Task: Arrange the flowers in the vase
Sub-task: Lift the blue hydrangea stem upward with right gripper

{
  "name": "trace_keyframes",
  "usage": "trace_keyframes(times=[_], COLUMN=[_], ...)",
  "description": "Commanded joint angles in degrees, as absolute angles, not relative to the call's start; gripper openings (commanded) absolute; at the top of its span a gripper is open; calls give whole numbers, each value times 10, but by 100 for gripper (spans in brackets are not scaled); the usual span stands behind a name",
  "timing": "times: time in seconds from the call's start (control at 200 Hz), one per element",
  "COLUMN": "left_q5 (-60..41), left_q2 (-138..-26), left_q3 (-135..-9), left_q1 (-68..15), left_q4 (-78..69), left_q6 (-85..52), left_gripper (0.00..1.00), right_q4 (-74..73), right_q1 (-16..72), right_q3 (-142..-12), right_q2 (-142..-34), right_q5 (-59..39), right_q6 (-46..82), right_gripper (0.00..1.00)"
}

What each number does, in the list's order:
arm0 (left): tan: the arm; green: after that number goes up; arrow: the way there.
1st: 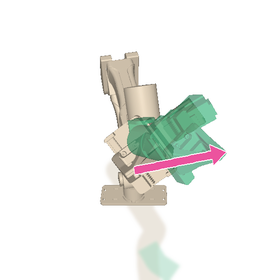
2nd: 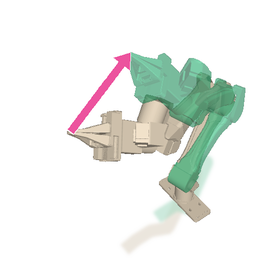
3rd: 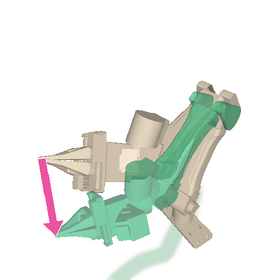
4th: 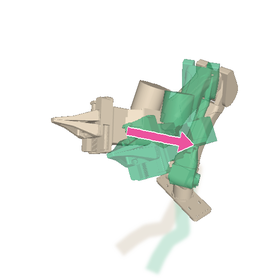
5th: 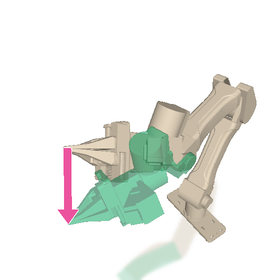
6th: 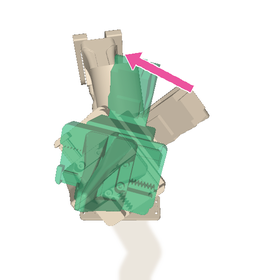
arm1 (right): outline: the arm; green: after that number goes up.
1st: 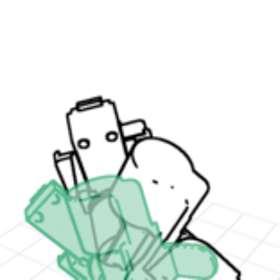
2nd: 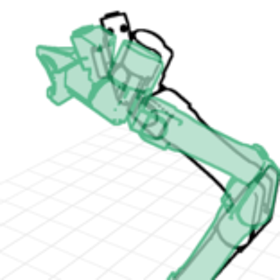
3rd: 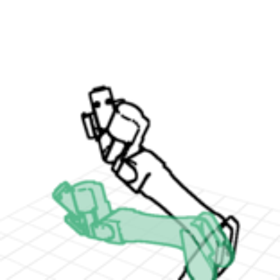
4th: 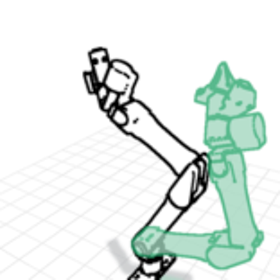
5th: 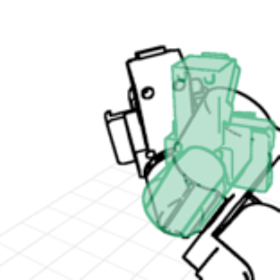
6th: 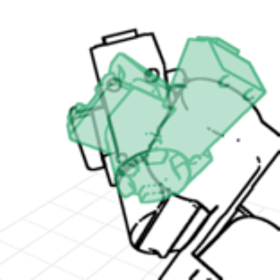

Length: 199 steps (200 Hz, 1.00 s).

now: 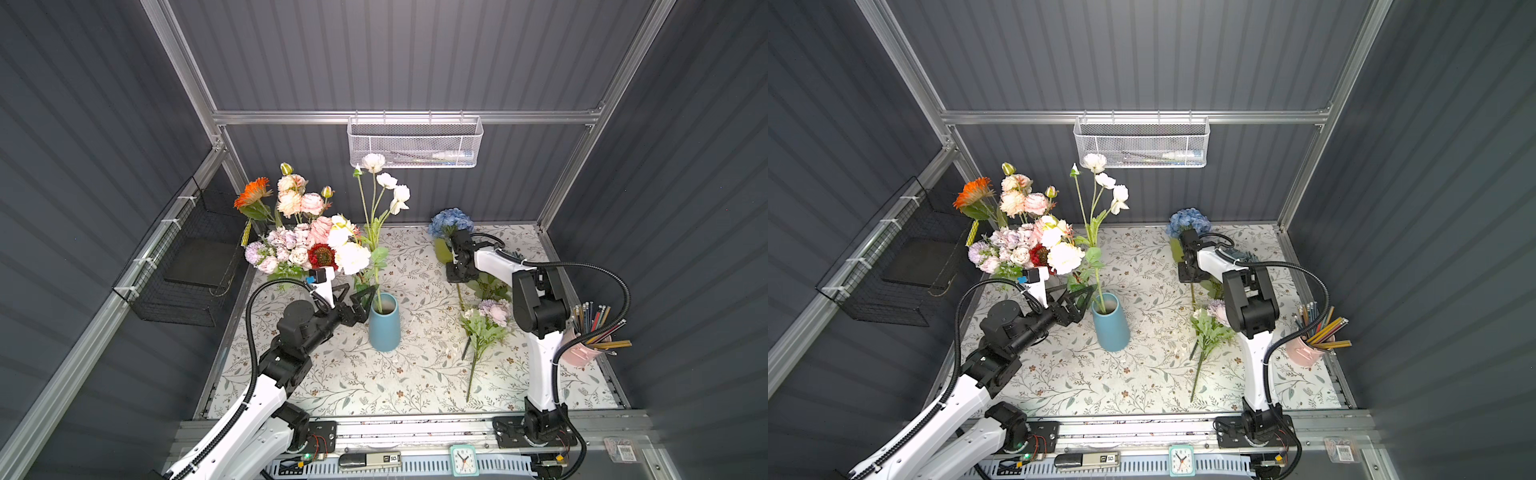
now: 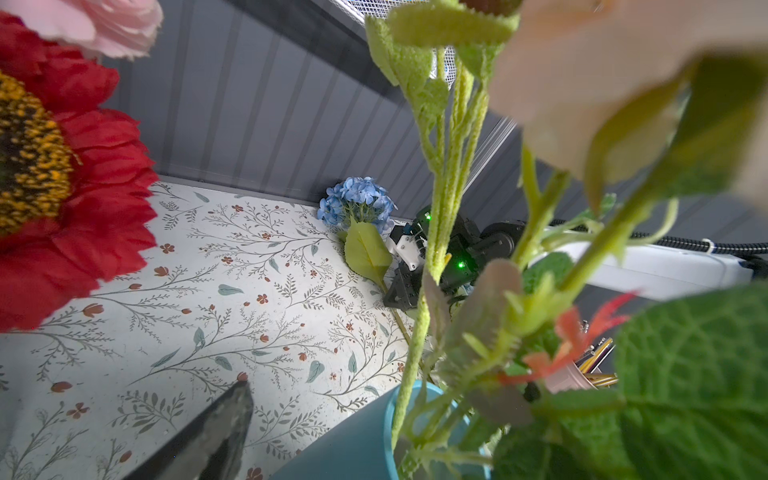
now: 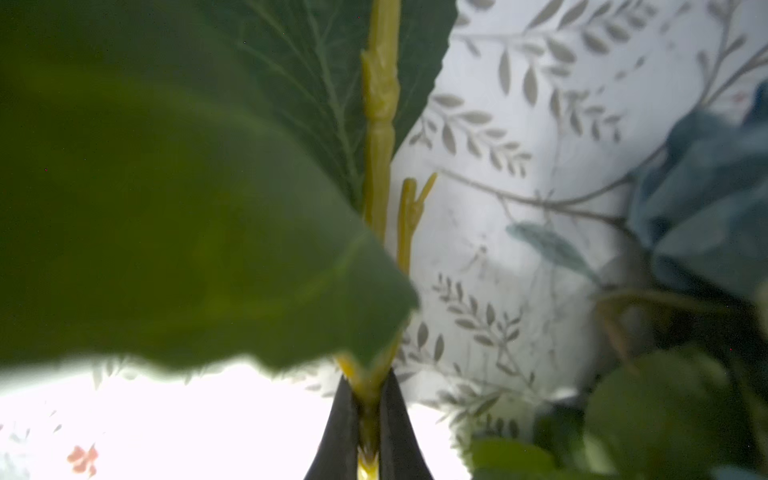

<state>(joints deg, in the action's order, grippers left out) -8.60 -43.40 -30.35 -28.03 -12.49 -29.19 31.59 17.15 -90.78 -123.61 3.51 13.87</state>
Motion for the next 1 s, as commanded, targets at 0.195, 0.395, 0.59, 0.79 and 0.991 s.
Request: trace_keyframes(times=[0.195, 0.395, 0.59, 0.79, 0.991], left_q5=[-84, -78, -68, -51, -35], left_q2=[-430, -426, -418, -417, -420], left_q3=[-309, -309, -308, -308, -310], left_q1=[-279, -279, -279, -279, -279], left_q4=[-118, -113, -99, -90, -80], left_q6=[-296, -295, -290, -289, -288], left_gripper=[100, 100, 100, 100, 100], right_q4=[110, -124, -341, -461, -514], right_q1=[153, 153, 153, 153, 156], right_q3=[-734, -612, -500, -413, -348], right_q2=[-1084, -1005, -934, -862, -781], right_q5=[-198, -324, -331, -278, -213], right_q6=[235, 354, 448, 480, 461], right_gripper=[0, 0, 0, 0, 0])
